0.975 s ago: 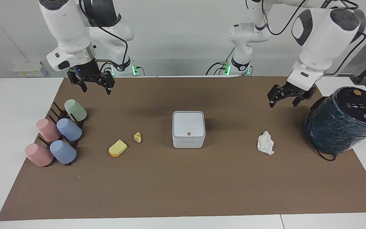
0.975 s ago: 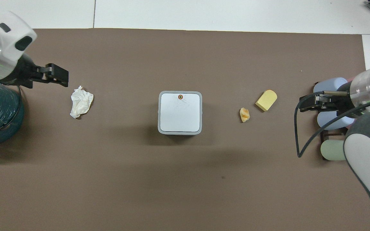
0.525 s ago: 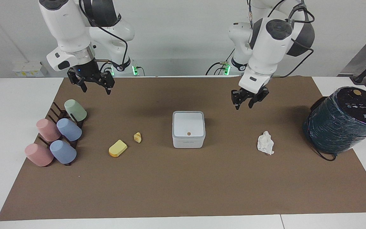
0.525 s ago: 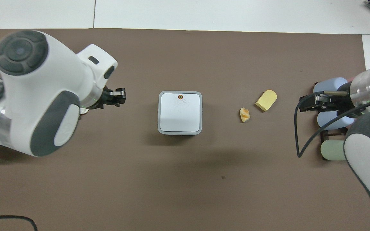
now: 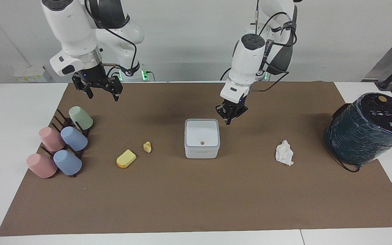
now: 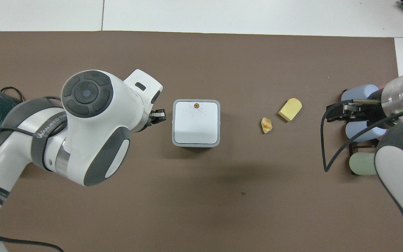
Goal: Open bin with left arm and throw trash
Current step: 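Move the left gripper to the bin lid and grasp its edge, then pull the white bin lid open with the left gripper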
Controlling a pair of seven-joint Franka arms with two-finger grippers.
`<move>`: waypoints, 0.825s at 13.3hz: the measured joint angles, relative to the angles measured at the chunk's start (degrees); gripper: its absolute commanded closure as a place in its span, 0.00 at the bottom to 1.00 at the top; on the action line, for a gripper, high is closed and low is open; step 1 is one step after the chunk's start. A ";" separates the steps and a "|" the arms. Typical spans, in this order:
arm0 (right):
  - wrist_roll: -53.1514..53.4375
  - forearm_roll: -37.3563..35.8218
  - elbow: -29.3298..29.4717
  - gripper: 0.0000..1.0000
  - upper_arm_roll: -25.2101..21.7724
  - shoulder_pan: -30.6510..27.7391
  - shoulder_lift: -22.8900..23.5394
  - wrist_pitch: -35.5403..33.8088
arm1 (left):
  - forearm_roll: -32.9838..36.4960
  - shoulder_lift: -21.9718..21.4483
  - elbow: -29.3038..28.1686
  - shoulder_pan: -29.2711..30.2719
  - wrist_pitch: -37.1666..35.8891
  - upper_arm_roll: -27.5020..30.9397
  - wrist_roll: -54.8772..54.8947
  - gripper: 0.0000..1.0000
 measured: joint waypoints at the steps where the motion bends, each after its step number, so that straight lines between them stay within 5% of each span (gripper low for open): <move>1: 0.00 0.00 0.00 0.00 0.00 0.00 0.00 0.00 | -0.66 0.24 -0.32 -0.20 2.14 -0.03 -0.40 1.00; 11: 0.00 0.01 -0.09 0.00 -0.14 -0.54 0.00 -0.91 | -4.48 7.02 -0.88 -3.89 16.31 0.00 -3.94 1.00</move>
